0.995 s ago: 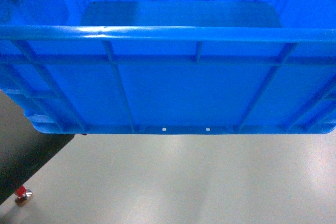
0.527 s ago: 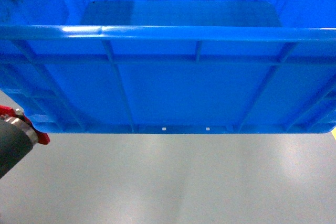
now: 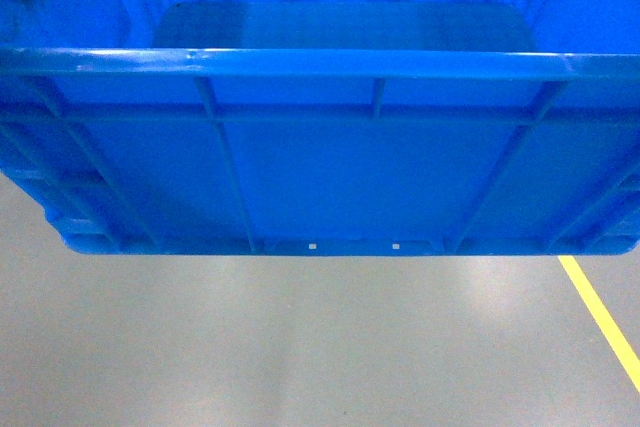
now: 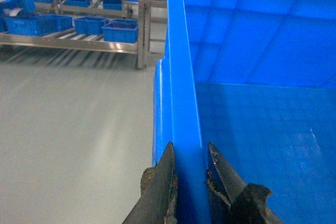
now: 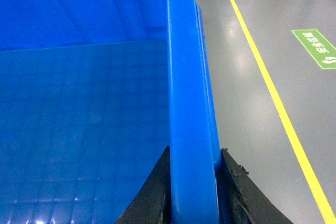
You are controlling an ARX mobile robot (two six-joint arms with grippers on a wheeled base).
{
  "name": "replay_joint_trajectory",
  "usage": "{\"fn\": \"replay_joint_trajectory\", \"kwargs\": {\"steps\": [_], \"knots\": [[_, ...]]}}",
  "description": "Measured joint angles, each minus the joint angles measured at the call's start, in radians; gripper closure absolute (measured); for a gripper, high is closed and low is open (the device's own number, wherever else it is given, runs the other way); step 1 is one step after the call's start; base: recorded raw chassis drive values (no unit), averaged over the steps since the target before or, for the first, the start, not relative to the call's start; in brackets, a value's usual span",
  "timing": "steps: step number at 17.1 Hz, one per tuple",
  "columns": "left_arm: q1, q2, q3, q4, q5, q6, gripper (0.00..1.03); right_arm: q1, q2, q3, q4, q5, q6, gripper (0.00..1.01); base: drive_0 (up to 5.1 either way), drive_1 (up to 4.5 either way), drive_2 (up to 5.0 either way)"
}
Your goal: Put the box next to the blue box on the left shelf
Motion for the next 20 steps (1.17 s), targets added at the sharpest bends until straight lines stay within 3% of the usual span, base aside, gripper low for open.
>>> {"fn": "replay_joint_trajectory", "kwargs": {"steps": [3, 20], "knots": [[0.000, 0.000, 0.000, 0.000, 0.000, 0.000, 0.93, 0.000, 0.000, 0.000, 0.000, 0.000, 0.000, 0.84, -1.3, -1.26, -1.3], [-0.003, -0.005, 0.001, 0.000, -0.002, 0.000, 0.93, 0.000, -0.006, 0.000, 0.000, 0.006, -0.001, 0.84, 0.2, 4.38, -4.0]]}}
